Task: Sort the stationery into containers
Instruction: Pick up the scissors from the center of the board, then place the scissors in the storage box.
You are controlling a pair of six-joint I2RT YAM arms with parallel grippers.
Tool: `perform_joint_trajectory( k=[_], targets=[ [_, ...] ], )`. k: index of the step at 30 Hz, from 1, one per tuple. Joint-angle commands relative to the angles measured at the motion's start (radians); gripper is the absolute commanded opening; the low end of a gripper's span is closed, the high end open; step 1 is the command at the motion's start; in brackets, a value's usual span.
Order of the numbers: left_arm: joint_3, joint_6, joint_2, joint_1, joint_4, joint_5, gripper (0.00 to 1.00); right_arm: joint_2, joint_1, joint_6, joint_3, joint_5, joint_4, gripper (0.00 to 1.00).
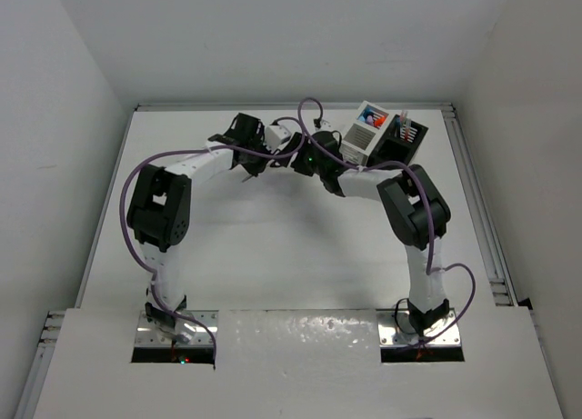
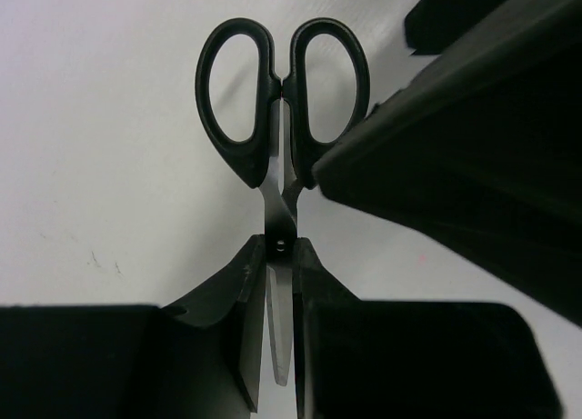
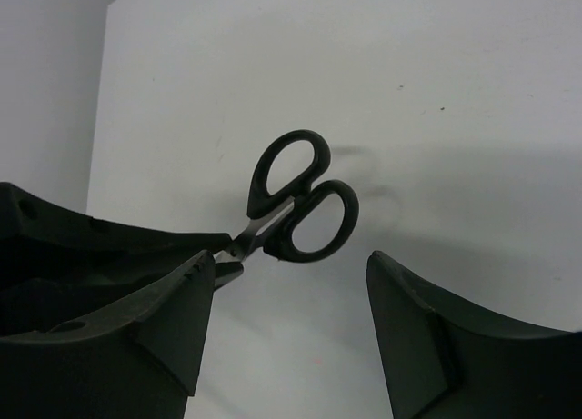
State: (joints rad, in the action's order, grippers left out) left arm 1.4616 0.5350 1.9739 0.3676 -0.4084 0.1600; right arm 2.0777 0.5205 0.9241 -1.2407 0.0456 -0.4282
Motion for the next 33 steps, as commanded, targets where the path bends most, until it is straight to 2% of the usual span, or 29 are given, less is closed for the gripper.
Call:
perform_joint_trajectory(
  k=[1, 12, 14, 15, 17, 18, 20, 21, 25, 26, 27, 28, 29, 30, 33],
  targets=[
    [0.055, -0.039, -0.063, 0.014, -0.012, 0.045, 0.0, 0.033, -0.005, 0.041, -0.051, 0.023, -0.076, 0.66],
    [0.092, -0.105, -0.072, 0.033, -0.041, 0.101, 0.0, 0.078, -0.022, 0.123, -0.054, -0.027, -0.173, 0.65],
    [0.095, -0.11, -0.072, 0.039, -0.043, 0.108, 0.0, 0.088, -0.027, 0.139, -0.052, -0.03, -0.208, 0.62],
    [0.095, -0.113, -0.073, 0.039, -0.046, 0.11, 0.0, 0.091, -0.025, 0.14, -0.052, -0.03, -0.222, 0.59],
    [0.098, -0.122, -0.072, 0.04, -0.044, 0.118, 0.0, 0.102, -0.027, 0.148, -0.062, -0.023, -0.26, 0.45],
    [0.1, -0.127, -0.072, 0.044, -0.043, 0.121, 0.0, 0.105, -0.025, 0.151, -0.063, -0.021, -0.268, 0.29],
    [0.109, -0.135, -0.07, 0.045, -0.046, 0.125, 0.0, 0.107, -0.025, 0.156, -0.065, -0.021, -0.279, 0.16],
    [0.118, -0.138, -0.072, 0.047, -0.047, 0.128, 0.0, 0.104, -0.027, 0.154, -0.062, -0.024, -0.285, 0.02],
    [0.164, -0.171, -0.072, 0.045, -0.069, 0.115, 0.0, 0.062, -0.027, 0.127, -0.005, -0.035, -0.346, 0.0],
    [0.181, -0.202, -0.07, 0.042, -0.076, 0.101, 0.08, 0.045, -0.027, 0.115, 0.012, -0.039, -0.359, 0.0],
    [0.199, -0.216, -0.072, 0.037, -0.104, 0.09, 0.25, 0.001, -0.027, 0.102, 0.023, -0.041, -0.375, 0.0],
    [0.248, -0.245, -0.07, 0.022, -0.146, 0.079, 0.6, -0.028, -0.027, 0.054, 0.038, -0.044, -0.374, 0.0],
    [0.275, -0.263, -0.072, 0.008, -0.147, 0.078, 0.74, -0.057, -0.03, 0.024, 0.043, -0.044, -0.371, 0.0],
    [0.33, -0.277, -0.075, -0.007, -0.192, 0.091, 0.99, -0.118, -0.03, -0.054, 0.049, -0.044, -0.357, 0.0],
    [0.414, -0.349, -0.09, -0.077, -0.274, 0.11, 1.0, -0.244, -0.071, -0.212, 0.052, -0.068, -0.307, 0.0]
  ],
)
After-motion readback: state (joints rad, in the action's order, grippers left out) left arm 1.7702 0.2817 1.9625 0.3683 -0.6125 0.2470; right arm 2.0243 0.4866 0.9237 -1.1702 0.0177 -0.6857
